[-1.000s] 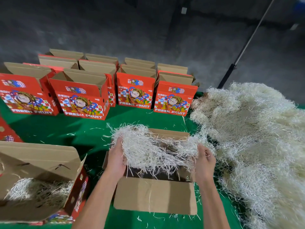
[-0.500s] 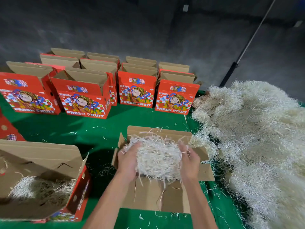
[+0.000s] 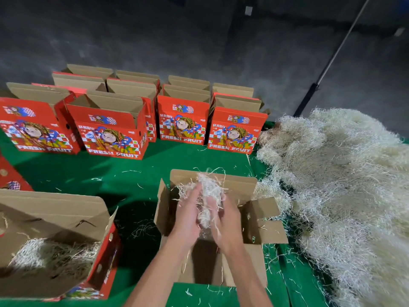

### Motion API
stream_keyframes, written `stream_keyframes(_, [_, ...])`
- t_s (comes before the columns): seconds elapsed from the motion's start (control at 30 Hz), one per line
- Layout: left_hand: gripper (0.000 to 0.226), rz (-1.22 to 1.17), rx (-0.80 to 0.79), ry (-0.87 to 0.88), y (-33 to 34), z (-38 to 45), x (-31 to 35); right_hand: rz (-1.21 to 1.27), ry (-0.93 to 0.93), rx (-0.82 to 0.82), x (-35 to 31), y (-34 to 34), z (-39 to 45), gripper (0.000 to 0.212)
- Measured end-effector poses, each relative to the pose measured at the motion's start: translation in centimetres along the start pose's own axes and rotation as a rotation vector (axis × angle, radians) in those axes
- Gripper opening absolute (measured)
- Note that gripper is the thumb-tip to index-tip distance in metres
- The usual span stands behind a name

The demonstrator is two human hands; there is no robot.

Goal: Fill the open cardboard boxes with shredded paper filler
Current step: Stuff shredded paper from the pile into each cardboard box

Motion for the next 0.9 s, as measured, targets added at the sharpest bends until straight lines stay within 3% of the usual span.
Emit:
stream_keyframes(0.07, [0.086,0.192,0.146,0.093,0.0,-0.3,-0.7,0.075,-0.016,0.032,-0.2,0.6,0.0,0.037])
stream_keyframes(0.2, [0.060,0.592,0.307,0.514,-0.5,-0.6,0.6,0.003,-0.047,0.078,0.2,0.3,-0.2,0.042])
stream_keyframes(0.3, [0.062,0.810,0.392,0.630,-1.4,-0.3,1.5,0.064,0.054,0.117,0.5,-0.3,0.1,0.064])
stream_keyframes(0.37, [0.065,0.846,0.453,0.595,-2.2,-0.2,1.7,0.183,0.141,0.150,0.9,-1.3,0.3,0.071])
stream_keyframes(0.47, [0.065,0.794,0.527,0.552,-3.8,-0.1,2.9,0.368,0.302,0.292,2.0,-4.0,0.7,0.058])
stream_keyframes(0.53, [0.064,0.728,0.517,0.552,-4.5,0.0,3.9,0.321,0.313,0.398,2.3,-5.6,1.2,0.060])
stream_keyframes(0.63, [0.066,0.838,0.455,0.565,-3.9,-0.1,4.4,0.309,0.332,0.471,2.3,-6.5,1.6,0.059])
stream_keyframes(0.77, [0.073,0.989,0.198,0.399,-3.0,-0.2,3.7,0.292,0.371,0.296,3.4,-5.5,1.9,0.048])
stream_keyframes(0.9, [0.069,1.197,0.141,0.341,-3.6,-0.4,3.1,0.066,0.340,0.263,4.8,-4.5,1.2,0.007])
Point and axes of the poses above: each hand's wrist, its own z-axis towards the middle knuckle, its own y-axis out of the palm, x = y × z, the point moved 3 cm from there along z, towards the middle knuckle, and after that the axes turned 3 degrees about z, right-handed, at the moved point
